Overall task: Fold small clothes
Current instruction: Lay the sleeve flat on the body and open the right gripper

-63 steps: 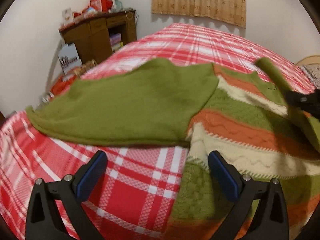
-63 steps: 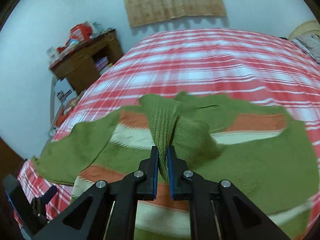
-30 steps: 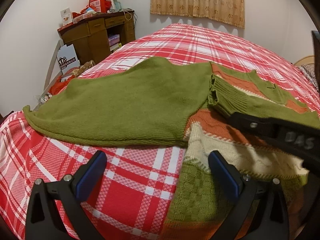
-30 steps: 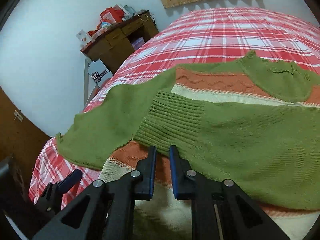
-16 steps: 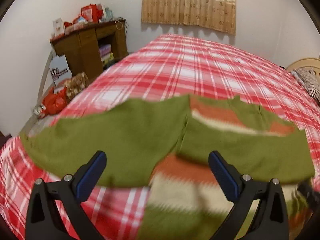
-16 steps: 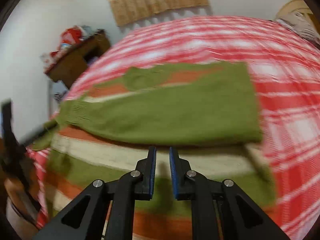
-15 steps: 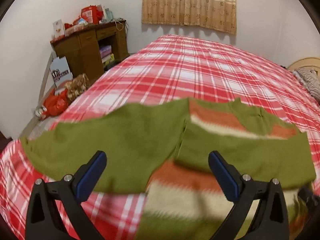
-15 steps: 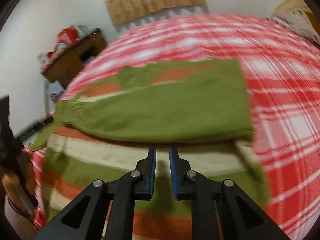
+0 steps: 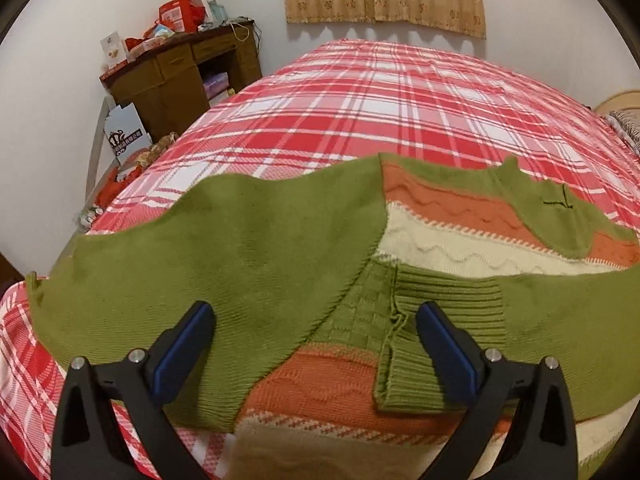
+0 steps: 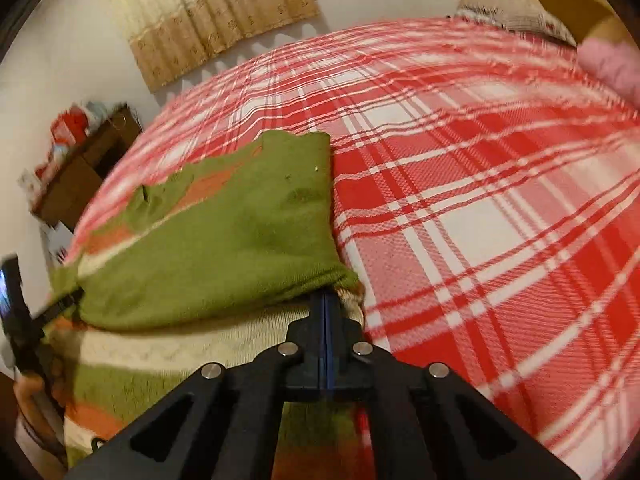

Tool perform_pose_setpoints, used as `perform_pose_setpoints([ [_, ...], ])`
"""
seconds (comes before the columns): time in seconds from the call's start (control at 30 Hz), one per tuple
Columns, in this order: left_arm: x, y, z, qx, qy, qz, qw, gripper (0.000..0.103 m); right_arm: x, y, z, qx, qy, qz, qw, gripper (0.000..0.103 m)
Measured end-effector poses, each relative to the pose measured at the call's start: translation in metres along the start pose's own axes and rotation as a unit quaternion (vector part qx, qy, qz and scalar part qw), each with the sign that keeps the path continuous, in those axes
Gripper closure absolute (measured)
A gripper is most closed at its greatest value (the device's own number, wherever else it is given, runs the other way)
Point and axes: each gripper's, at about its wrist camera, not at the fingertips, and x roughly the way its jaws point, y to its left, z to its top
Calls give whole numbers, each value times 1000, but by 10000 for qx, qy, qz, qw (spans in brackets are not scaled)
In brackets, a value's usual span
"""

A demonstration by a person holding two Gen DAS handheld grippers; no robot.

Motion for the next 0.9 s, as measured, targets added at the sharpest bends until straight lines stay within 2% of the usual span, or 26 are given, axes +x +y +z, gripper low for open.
perform_pose_setpoints([
  [0.07, 1, 2, 0, -55, 24, -69, 10000, 0, -14, 0, 1, 99, -118, -96, 9998, 101],
  [0.13, 1, 0, 0, -44, 21, -42, 10000, 0, -35, 0, 10, 186, -524, -81, 9984, 101],
  [0.2, 1, -2, -1, 2, 1, 16, 10000, 0, -37, 12, 29, 61, -698, -95, 9975, 101],
  [0.27, 2, -3, 0, 7, 8, 11, 10000, 0, -29, 31, 43, -165, -646, -99, 9977, 101],
  [0.33, 3, -1, 1, -32, 20, -37, 10000, 0, 0, 54, 59, -522, -475, -106, 9974, 101],
  [0.4, 3, 0, 1, -64, 23, -78, 9999, 0, 30, 67, 68, -628, -253, -164, 9976, 101],
  [0.5, 4, -1, 1, -63, 22, -79, 9999, 0, 76, 65, 73, -645, -30, -629, 9959, 101],
  [0.57, 4, -1, 1, -47, 18, -67, 10000, 0, 81, 56, 71, -690, -351, -767, 9940, 102],
  [0.67, 4, -2, 1, -49, 23, -73, 10000, 0, 81, 34, 78, -223, -371, -621, 9971, 103],
  [0.73, 4, -3, 1, -39, 19, -63, 10000, 0, 83, 23, 82, -17, -372, -746, 9965, 103],
  [0.77, 4, -3, 1, -46, 20, -70, 10000, 0, 83, 23, 82, -22, -361, -766, 9964, 103],
  [0.83, 5, -2, 1, -58, 26, -83, 9999, 0, 71, 36, 76, -279, -397, -1085, 9929, 101],
  [0.87, 4, -2, 1, -57, 26, -83, 9999, 0, 64, 45, 72, -375, -452, -1053, 9927, 101],
  [0.9, 4, -2, 1, -53, 26, -77, 10000, 0, 54, 55, 66, -455, -480, -838, 9943, 101],
])
